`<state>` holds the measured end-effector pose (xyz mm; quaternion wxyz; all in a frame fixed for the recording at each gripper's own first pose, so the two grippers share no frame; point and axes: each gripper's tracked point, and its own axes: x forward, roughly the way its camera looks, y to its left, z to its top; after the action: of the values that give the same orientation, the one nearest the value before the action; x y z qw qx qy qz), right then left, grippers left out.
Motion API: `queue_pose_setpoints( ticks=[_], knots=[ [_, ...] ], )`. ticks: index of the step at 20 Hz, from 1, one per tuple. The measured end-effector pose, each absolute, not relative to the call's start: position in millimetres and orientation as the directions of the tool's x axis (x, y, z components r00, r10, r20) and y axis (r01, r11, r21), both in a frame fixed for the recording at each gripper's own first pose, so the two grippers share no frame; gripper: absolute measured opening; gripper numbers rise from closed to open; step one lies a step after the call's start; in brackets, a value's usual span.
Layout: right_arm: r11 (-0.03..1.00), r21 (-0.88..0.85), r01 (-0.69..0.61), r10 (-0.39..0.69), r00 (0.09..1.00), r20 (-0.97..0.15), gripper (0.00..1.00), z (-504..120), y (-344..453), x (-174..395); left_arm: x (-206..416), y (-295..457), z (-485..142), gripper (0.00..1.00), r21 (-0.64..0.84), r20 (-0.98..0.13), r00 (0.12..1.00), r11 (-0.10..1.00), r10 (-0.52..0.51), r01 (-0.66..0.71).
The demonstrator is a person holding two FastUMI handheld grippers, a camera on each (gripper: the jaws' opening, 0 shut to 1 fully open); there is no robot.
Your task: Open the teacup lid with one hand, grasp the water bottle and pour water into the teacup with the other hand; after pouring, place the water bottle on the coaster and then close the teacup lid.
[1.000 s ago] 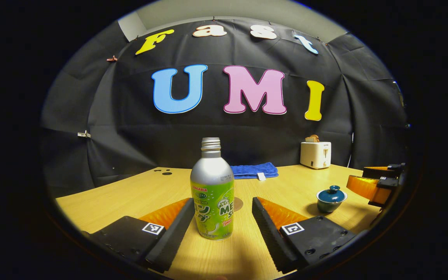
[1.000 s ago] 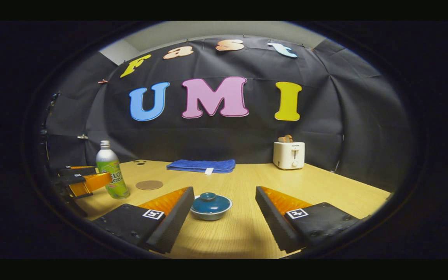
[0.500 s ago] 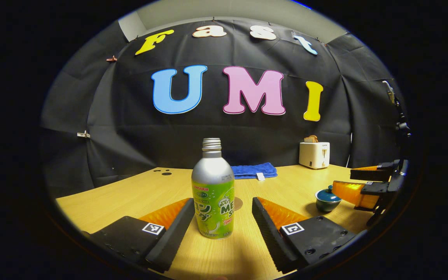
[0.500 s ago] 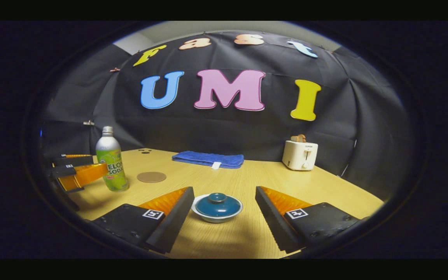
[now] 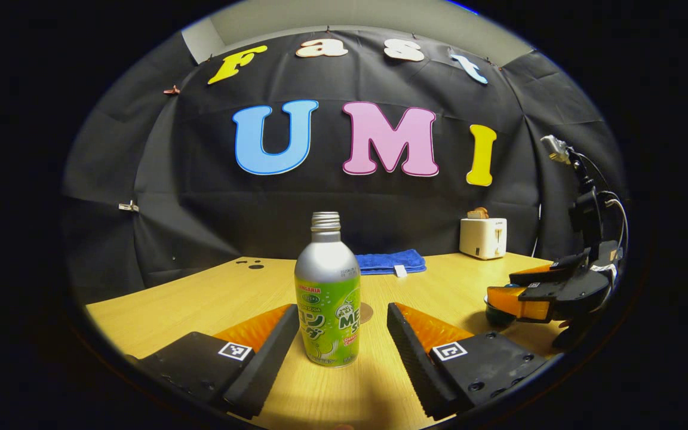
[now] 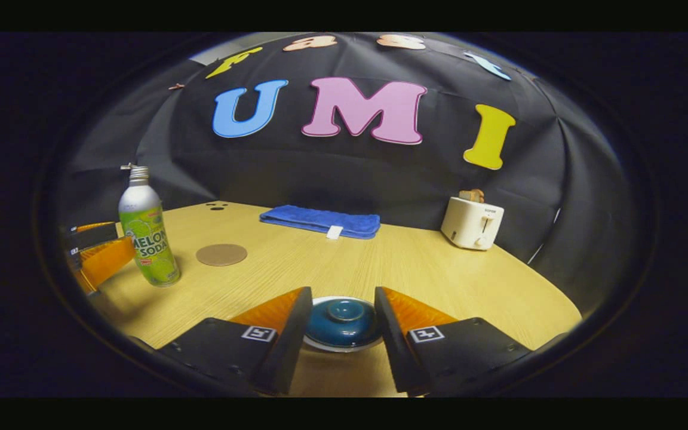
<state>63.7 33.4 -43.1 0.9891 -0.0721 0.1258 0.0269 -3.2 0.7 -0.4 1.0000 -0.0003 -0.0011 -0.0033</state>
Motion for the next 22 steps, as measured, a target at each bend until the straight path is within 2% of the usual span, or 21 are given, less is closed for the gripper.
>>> queue_pose_setpoints(
  ticks=[5, 6, 7, 8, 9, 10, 13, 17, 19, 20, 22],
  knots=[
    [0.985, -0.155, -0.072, 0.033, 0.97, -0.242, 0.51, -40, 35, 66, -3, 2, -1, 0.94, -0.001, 0.001, 1.0, 1.0, 0.001, -0.001],
    [0.985, -0.158, -0.067, 0.029, 0.971, -0.237, 0.44, -39, 35, 65, -4, 2, 0, 0.94, -0.001, 0.002, 1.0, 1.0, 0.001, -0.001],
    [0.986, -0.155, -0.061, 0.024, 0.973, -0.23, 0.41, -38, 33, 66, -3, 2, 0, 0.94, -0.001, 0.002, 1.0, 1.0, 0.001, -0.001],
    [0.987, -0.145, -0.062, 0.028, 0.973, -0.23, 0.31, -37, 34, 66, -3, 2, 0, 0.94, -0.001, 0.001, 1.0, 1.0, 0.001, -0.001],
    [0.988, -0.141, -0.067, 0.033, 0.972, -0.231, 0.36, -38, 35, 66, -3, 2, 0, 0.94, -0.001, 0.001, 1.0, 1.0, 0.002, -0.002],
    [0.988, -0.141, -0.07, 0.036, 0.972, -0.231, 0.29, -37, 34, 67, -3, 3, 0, 0.94, -0.001, 0.0, 1.0, 1.0, 0.004, -0.004],
    [0.99, -0.117, -0.082, 0.054, 0.973, -0.223, 0.3, -34, 36, 66, -3, 3, 0, 0.94, -0.001, 0.0, 1.0, 1.0, 0.005, -0.005],
    [0.989, -0.097, -0.109, 0.089, 0.977, -0.192, 0.24, -17, 40, 60, 0, 10, -1, 0.94, -0.001, 0.001, 1.0, 1.0, 0.008, -0.008],
    [0.988, -0.104, -0.114, 0.095, 0.98, -0.174, 0.24, -8, 39, 56, 2, 18, -1, 0.94, -0.001, 0.001, 1.0, 1.0, 0.02, -0.02],
    [0.988, -0.101, -0.115, 0.098, 0.982, -0.163, 0.28, -2, 38, 54, 4, 22, -1, 0.94, -0.002, -0.002, 1.0, 1.0, 0.027, -0.027],
    [0.988, -0.091, -0.121, 0.107, 0.983, -0.149, 0.26, 6, 35, 48, 7, 24, -1, 0.94, 0.0, -0.001, 1.0, 1.0, 0.022, -0.022]
  ],
)
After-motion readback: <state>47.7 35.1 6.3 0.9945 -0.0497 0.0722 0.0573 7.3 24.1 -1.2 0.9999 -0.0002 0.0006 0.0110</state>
